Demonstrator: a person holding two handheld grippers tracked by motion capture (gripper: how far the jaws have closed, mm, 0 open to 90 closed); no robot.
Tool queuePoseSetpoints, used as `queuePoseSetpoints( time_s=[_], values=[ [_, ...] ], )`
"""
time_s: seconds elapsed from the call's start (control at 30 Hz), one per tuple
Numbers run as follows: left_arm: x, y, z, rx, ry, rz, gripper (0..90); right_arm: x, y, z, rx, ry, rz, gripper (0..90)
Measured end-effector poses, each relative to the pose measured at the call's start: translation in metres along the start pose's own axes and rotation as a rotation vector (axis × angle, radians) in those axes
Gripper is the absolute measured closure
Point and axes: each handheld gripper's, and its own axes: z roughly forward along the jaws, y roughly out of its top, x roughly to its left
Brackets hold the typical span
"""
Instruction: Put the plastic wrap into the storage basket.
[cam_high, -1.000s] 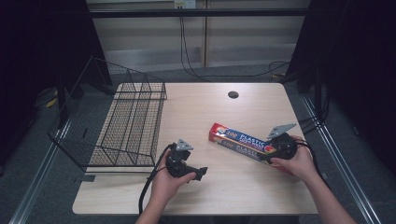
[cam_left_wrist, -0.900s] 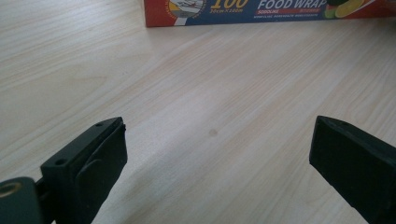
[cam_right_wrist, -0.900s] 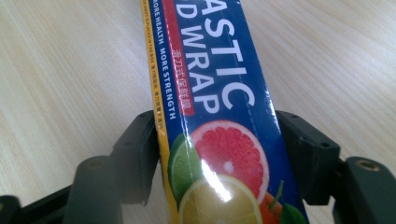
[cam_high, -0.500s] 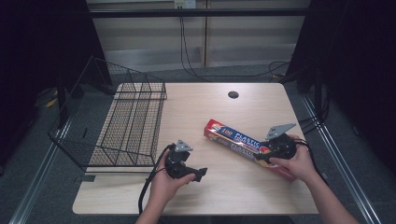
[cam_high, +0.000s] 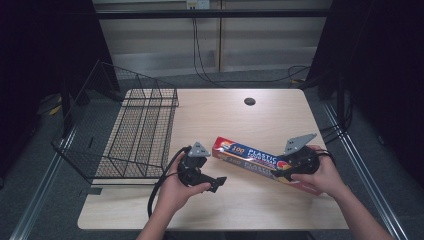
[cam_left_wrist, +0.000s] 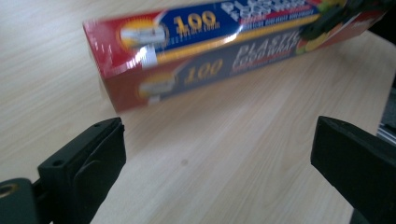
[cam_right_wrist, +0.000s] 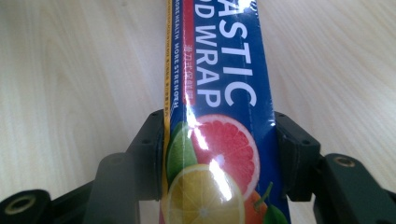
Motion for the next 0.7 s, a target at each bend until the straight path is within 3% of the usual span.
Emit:
queuePoseSetpoints(
  time_s=[0.1, 0.27, 0.43, 0.53, 0.63, 0.7],
  values=[
    [0.000, 0.011, -0.001, 0.018, -0.010, 0.033, 3.3, 0.002, -0.001, -0.001, 0.013, 0.028, -0.023, 45.2],
    [0.002, 0.026, 0.001, 0.028, -0.037, 0.048, 2.8, 0.003, 0.002, -0.003, 0.013, 0.044, -0.041, 45.1],
    [0.004, 0.041, -0.001, 0.036, -0.069, 0.073, 2.8, 0.003, 0.006, -0.003, 0.005, 0.093, -0.050, 45.1],
    [0.006, 0.047, 0.002, 0.028, -0.076, 0.078, 2.8, 0.004, 0.009, -0.002, 0.012, 0.105, -0.066, 45.1],
    [0.007, 0.053, 0.008, 0.046, -0.093, 0.098, 2.7, 0.007, 0.012, -0.001, 0.006, 0.098, -0.074, 45.2],
    [0.006, 0.054, 0.011, 0.054, -0.100, 0.110, 2.7, 0.006, 0.014, 0.000, -0.001, 0.119, -0.084, 45.1]
  ],
)
